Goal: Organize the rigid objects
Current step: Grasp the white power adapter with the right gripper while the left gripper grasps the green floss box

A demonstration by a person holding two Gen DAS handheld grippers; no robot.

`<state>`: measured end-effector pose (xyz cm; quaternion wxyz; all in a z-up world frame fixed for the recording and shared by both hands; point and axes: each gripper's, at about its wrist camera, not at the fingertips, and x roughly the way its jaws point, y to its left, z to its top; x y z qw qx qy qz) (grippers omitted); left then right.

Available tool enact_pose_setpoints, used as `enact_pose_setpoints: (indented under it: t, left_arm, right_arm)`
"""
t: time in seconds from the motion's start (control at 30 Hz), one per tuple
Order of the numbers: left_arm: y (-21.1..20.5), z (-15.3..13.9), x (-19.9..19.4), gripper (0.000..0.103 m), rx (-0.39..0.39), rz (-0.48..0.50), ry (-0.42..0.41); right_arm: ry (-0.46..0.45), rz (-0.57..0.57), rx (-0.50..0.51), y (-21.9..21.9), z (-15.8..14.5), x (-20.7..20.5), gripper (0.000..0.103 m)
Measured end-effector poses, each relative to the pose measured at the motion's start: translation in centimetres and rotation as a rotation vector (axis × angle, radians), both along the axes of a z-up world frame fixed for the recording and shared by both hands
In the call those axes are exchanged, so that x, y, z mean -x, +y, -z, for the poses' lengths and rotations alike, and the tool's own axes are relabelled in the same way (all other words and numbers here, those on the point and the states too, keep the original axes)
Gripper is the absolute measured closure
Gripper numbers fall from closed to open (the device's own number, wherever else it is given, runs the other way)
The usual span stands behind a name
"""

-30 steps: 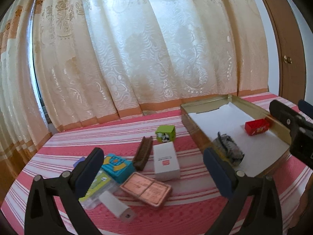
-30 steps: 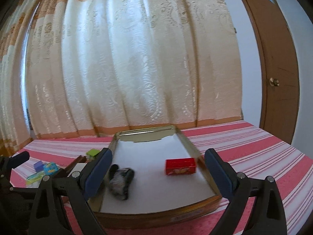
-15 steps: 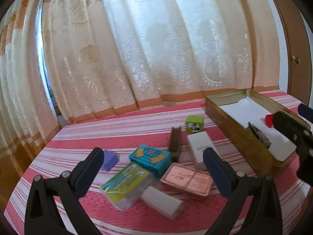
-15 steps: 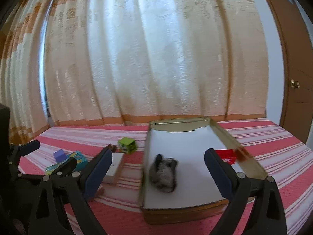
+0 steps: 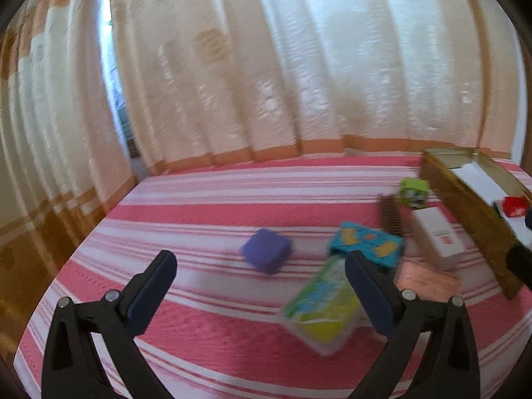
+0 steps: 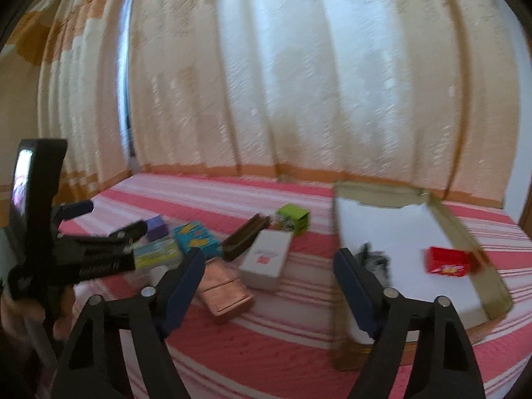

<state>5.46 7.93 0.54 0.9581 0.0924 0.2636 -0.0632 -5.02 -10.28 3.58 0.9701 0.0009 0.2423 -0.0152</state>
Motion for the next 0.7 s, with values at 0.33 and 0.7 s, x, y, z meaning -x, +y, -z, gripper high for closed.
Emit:
enact_pose_setpoints:
  t: [0.33,0.7]
  left_arm:
    - [2.1,0.8,-1.5,0.006,-0.026,-0.113,0.046]
    - [2.7,0.8,-1.9,0.006,-0.023,-0.120,0.054]
  right_arm:
    - [0.209,-0.238,-0.055,5.0,2.6,-3.6,0.047]
    - [0.425,-0.346,-0.064,8.0,5.4,-7.9,0.076]
